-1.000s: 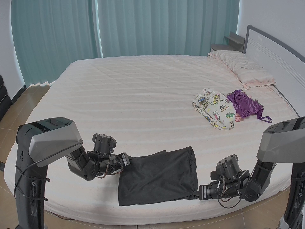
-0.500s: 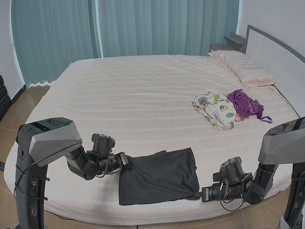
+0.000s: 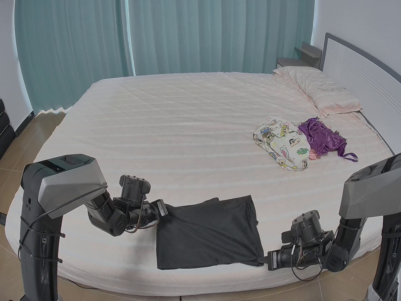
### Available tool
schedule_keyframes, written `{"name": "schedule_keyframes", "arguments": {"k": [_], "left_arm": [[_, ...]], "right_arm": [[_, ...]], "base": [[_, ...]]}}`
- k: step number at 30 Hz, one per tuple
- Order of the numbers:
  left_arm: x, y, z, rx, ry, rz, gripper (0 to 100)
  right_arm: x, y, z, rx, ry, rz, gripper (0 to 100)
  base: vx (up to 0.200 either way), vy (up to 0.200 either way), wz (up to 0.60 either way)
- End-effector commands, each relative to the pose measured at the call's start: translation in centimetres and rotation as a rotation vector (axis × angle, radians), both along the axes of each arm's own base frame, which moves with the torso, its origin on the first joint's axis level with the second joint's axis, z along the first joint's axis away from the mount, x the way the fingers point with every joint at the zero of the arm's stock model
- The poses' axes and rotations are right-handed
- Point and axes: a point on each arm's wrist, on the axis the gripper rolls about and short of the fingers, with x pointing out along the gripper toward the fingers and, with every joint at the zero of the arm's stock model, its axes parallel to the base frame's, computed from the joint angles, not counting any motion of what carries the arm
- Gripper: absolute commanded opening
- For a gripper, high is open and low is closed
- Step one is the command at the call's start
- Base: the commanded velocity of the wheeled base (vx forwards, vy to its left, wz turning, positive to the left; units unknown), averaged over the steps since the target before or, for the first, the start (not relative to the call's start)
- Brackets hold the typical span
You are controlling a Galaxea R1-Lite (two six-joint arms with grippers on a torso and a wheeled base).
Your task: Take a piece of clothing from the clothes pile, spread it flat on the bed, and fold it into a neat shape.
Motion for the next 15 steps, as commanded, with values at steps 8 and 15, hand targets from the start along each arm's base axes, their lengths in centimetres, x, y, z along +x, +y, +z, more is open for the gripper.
{"name": "schedule_keyframes", "arguments": {"k": [8, 15], "left_arm": [[-0.6, 0.8, 0.8, -0.008, 0.006, 0.019, 100], [-3.0, 2.3, 3.9, -0.069, 0.006, 0.057, 100]], "right_arm": [[0.7, -0.5, 0.7, 0.031, -0.041, -0.034, 100], [3.3, -0.5, 0.8, 0.108, -0.084, -0.133, 100]], "base": [[0.000, 0.000, 0.00], [0.000, 0.000, 0.00]]}}
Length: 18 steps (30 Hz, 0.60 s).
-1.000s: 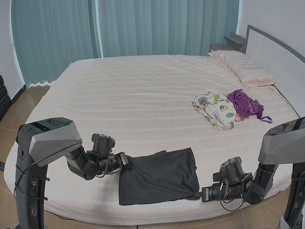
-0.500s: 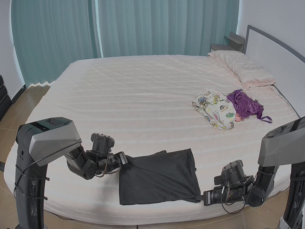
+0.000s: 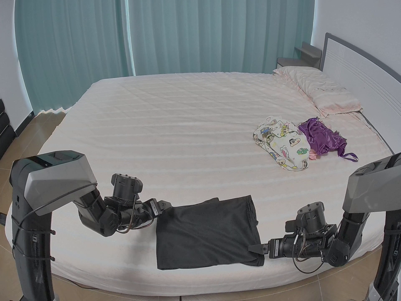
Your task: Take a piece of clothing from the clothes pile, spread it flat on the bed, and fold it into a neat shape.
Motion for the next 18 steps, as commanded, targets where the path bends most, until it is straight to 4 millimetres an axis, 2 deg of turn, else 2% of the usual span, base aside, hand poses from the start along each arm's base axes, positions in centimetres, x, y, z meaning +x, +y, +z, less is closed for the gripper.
{"name": "schedule_keyframes", "arguments": {"k": [1, 10, 18], "left_arm": [[-1.9, 1.2, 2.6, -0.043, -0.007, 0.031, 100], [-4.6, 1.6, 2.4, -0.177, 0.067, 0.011, 100], [-4.6, 1.4, 2.4, -0.195, 0.075, 0.023, 100]], "right_arm": [[2.0, 0.1, -0.3, 0.058, -0.006, -0.083, 100], [3.3, 0.6, -0.8, 0.123, 0.020, -0.155, 100], [3.7, 0.2, -0.4, 0.145, 0.016, -0.184, 100]], "base": [[0.000, 0.000, 0.00], [0.000, 0.000, 0.00], [0.000, 0.000, 0.00]]}}
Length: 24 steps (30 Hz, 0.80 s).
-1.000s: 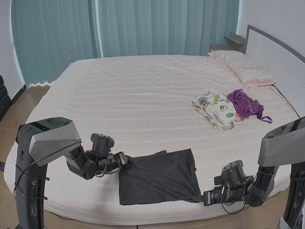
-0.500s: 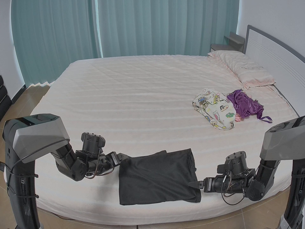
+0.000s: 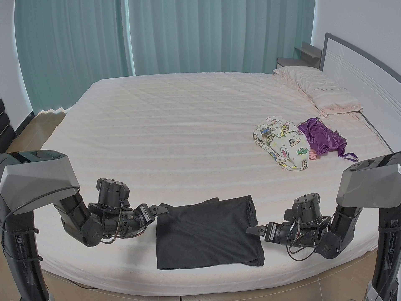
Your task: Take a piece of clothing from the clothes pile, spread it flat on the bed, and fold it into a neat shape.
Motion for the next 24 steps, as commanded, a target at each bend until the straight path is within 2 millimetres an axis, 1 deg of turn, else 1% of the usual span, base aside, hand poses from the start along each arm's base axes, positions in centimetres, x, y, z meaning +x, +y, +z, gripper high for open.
{"name": "schedule_keyframes", "arguments": {"k": [1, 4, 10, 11, 12, 15, 16, 17, 21, 24], "left_arm": [[-0.1, 0.0, 0.4, -0.023, 0.002, 0.021, 100], [-0.1, 0.0, 0.6, -0.038, 0.006, 0.032, 100], [-0.9, -0.8, 0.2, -0.026, 0.026, 0.000, 100], [-1.8, -1.3, -0.4, -0.006, 0.048, -0.040, 100], [-2.0, -1.3, -0.6, 0.012, 0.045, -0.067, 100], [-2.2, -1.3, -1.7, 0.118, 0.015, -0.170, 100], [-2.2, -1.3, -1.7, 0.118, 0.015, -0.170, 100], [-2.1, -1.2, -2.1, 0.172, -0.008, -0.214, 100], [-2.3, -1.1, -2.2, 0.186, -0.009, -0.226, 100], [-3.1, -0.9, -2.4, 0.184, 0.016, -0.241, 100]], "right_arm": [[0.2, -0.2, -0.1, 0.005, -0.004, -0.010, 100], [0.3, -0.3, -0.1, 0.011, -0.019, -0.013, 100], [0.3, -0.5, 0.1, 0.012, -0.026, -0.020, 100], [0.3, -0.5, 0.0, 0.010, -0.025, -0.020, 100], [0.3, -0.5, 0.0, 0.011, -0.027, -0.022, 100], [0.4, -0.5, 0.1, 0.012, -0.030, -0.022, 100], [0.4, -0.5, 0.1, 0.012, -0.030, -0.022, 100], [0.3, -0.5, 0.2, 0.014, -0.034, -0.020, 100], [0.1, -0.6, 0.3, 0.016, -0.039, -0.020, 100], [0.1, -0.6, 0.4, 0.019, -0.045, -0.022, 100]], "base": [[0.000, 0.000, 0.00], [0.000, 0.000, 0.00], [0.200, 0.000, 0.00], [0.000, 0.000, 0.00], [0.000, 0.000, 0.00], [0.000, 0.000, 0.00], [0.000, 0.000, 0.00], [0.000, 0.000, 0.00], [0.000, 0.000, 0.00], [0.000, 0.000, 0.00]]}}
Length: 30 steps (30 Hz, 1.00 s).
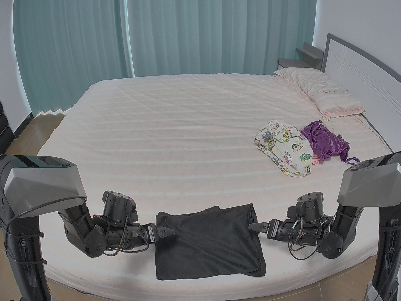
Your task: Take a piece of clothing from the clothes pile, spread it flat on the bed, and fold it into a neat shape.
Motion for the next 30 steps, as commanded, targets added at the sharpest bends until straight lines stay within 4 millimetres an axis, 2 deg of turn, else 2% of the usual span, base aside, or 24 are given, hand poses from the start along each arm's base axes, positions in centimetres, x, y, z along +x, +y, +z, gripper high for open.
{"name": "schedule_keyframes", "arguments": {"k": [1, 9, 12, 17, 30], "left_arm": [[-0.8, 0.1, -0.9, 0.014, 0.042, -0.012, 100], [0.0, -0.7, -0.6, 0.012, 0.003, -0.037, 100], [-0.1, -1.9, -1.4, 0.028, 0.011, -0.069, 100], [0.5, -2.6, -1.3, 0.042, -0.009, -0.062, 100], [0.5, -2.9, -2.0, 0.108, -0.020, -0.043, 100]], "right_arm": [[-0.1, -0.1, 0.1, 0.001, -0.002, -0.001, 100], [-0.2, -0.1, 0.5, 0.006, -0.011, -0.002, 100], [-0.3, -0.1, 0.7, 0.010, -0.014, -0.001, 100], [-0.3, -0.1, 1.0, 0.013, -0.021, -0.001, 100], [-0.4, -0.1, 1.2, 0.016, -0.026, 0.001, 100]], "base": [[0.000, 0.000, 0.00], [0.000, 0.000, 0.00], [0.000, 0.000, 0.00], [0.000, 0.000, 0.00], [0.000, 0.000, 0.00]]}}
